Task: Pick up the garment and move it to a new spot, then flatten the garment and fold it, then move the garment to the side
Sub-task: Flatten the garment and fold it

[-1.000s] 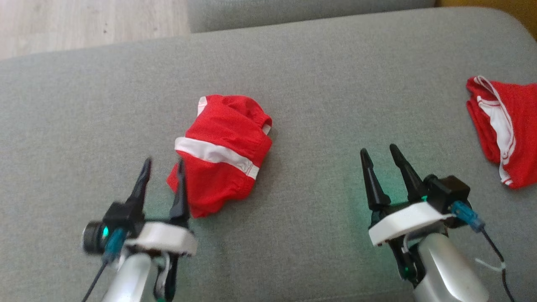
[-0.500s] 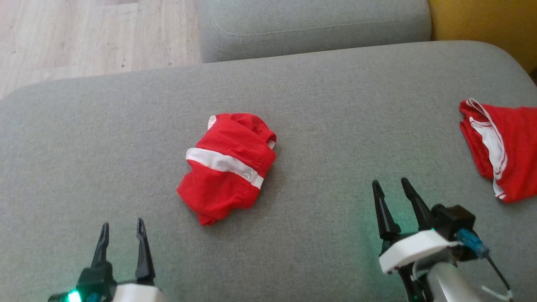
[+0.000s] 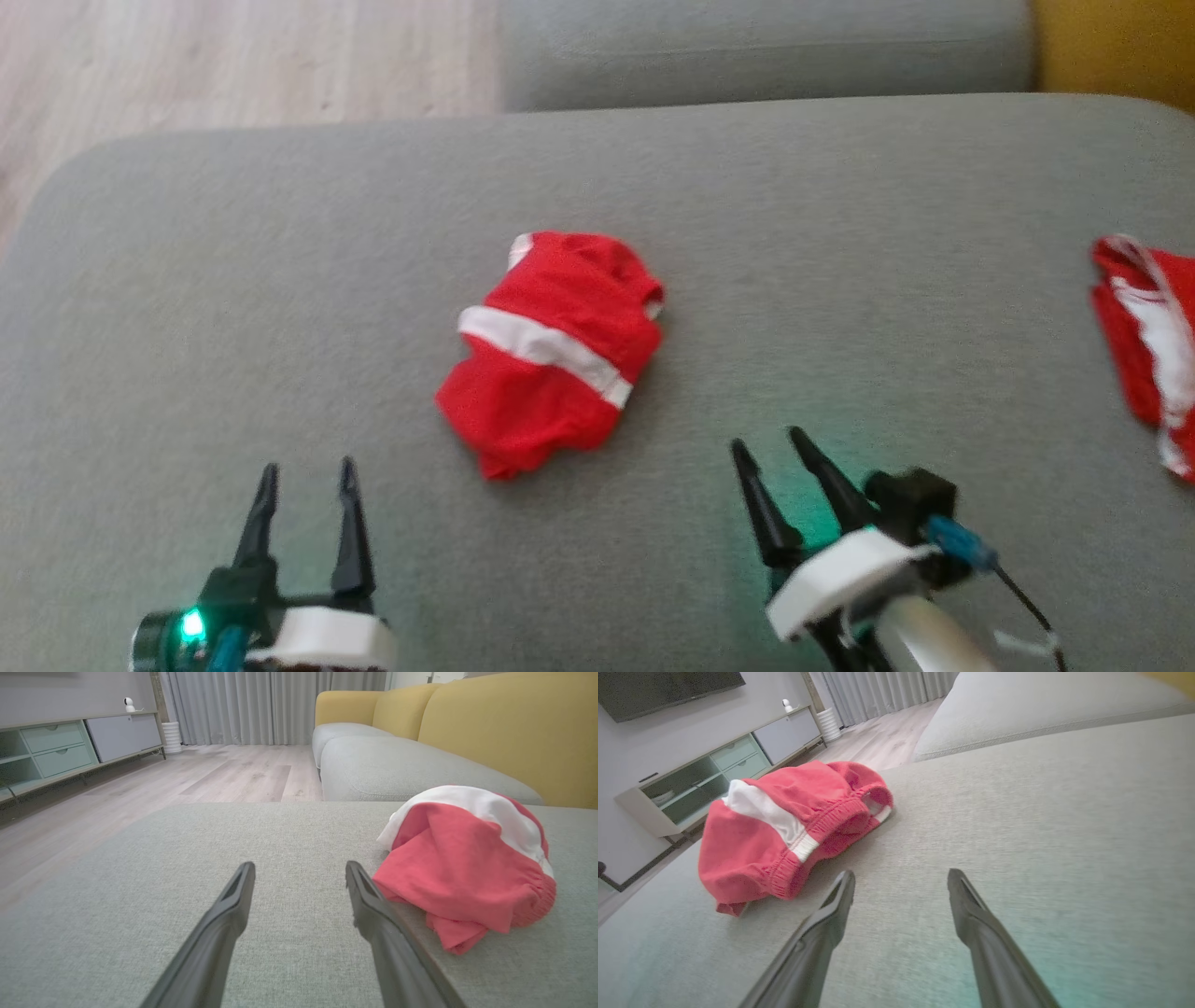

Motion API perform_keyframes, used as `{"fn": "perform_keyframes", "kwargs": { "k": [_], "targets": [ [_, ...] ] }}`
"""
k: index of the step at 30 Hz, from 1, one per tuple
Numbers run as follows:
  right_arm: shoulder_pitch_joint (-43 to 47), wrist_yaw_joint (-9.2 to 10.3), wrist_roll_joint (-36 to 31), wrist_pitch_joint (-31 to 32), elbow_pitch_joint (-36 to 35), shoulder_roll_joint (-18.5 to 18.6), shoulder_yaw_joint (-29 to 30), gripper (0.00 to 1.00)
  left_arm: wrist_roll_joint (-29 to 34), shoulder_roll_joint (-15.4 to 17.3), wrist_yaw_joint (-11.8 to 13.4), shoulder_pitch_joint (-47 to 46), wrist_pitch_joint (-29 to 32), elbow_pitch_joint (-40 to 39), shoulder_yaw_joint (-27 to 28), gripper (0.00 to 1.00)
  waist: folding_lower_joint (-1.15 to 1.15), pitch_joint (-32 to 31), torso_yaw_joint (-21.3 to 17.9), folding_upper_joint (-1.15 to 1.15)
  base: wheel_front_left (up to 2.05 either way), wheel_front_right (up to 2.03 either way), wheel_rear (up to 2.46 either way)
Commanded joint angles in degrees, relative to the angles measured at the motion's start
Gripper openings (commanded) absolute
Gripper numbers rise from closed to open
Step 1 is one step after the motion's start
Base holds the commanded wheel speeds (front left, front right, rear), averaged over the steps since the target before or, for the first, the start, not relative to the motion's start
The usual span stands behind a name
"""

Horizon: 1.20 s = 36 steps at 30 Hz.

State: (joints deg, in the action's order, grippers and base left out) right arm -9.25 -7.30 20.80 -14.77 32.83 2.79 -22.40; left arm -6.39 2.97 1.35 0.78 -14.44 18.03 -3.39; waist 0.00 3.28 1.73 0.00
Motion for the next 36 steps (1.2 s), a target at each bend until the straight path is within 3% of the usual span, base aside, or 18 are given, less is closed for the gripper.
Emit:
{"fn": "perform_keyframes", "kwargs": {
  "k": [1,7,13,26,27,29,30,36],
  "targets": [
    [-4.18,-0.19,1.60,-0.23,-1.01,0.09,-2.58,1.00,0.60,-0.02,-0.24,-2.82,-0.55,-1.75,1.15,1.00,0.00,2.01,2.76,0.00,0.00,0.00,0.00],
    [-9.85,-0.19,9.62,-0.23,3.82,0.09,-8.82,1.00,-0.32,-0.07,-0.34,-3.85,-0.55,-1.73,-1.47,1.00,0.00,4.72,8.31,0.00,0.00,0.00,0.00],
    [-13.34,-0.19,16.54,-0.23,7.34,0.09,-12.86,1.00,-1.11,-0.08,0.09,-4.10,-0.55,-1.96,-2.83,1.00,0.00,6.22,11.43,0.00,0.00,0.00,0.00],
    [-14.47,-0.19,20.51,-0.23,3.85,0.09,-14.42,0.98,-1.90,-0.09,0.67,-5.09,-0.56,-2.51,-3.90,1.00,0.00,6.96,11.07,0.00,0.00,0.00,0.00],
    [-14.48,-0.19,20.56,-0.23,3.44,0.09,-14.48,0.87,-1.93,-0.09,0.70,-5.14,-0.56,-2.50,-3.90,1.00,0.00,7.02,10.89,0.00,0.00,0.00,0.00],
    [-14.52,-0.19,20.99,-0.23,2.58,0.09,-14.70,0.15,-2.03,-0.09,0.76,-5.30,-0.56,-2.50,-3.96,1.00,0.00,7.13,10.69,0.00,0.00,0.00,0.00],
    [-14.60,-0.19,20.92,-0.23,2.38,0.09,-14.73,0.00,-2.11,-0.09,0.78,-5.37,-0.56,-2.48,-4.00,1.00,0.00,7.21,10.62,0.00,0.00,0.00,0.00],
    [-16.19,-0.19,18.78,-0.23,-1.60,0.09,-11.57,0.00,-2.91,-0.09,0.91,-5.70,-0.56,-2.31,-4.33,1.00,0.00,7.24,10.81,0.00,0.00,0.00,0.00]
  ]
}}
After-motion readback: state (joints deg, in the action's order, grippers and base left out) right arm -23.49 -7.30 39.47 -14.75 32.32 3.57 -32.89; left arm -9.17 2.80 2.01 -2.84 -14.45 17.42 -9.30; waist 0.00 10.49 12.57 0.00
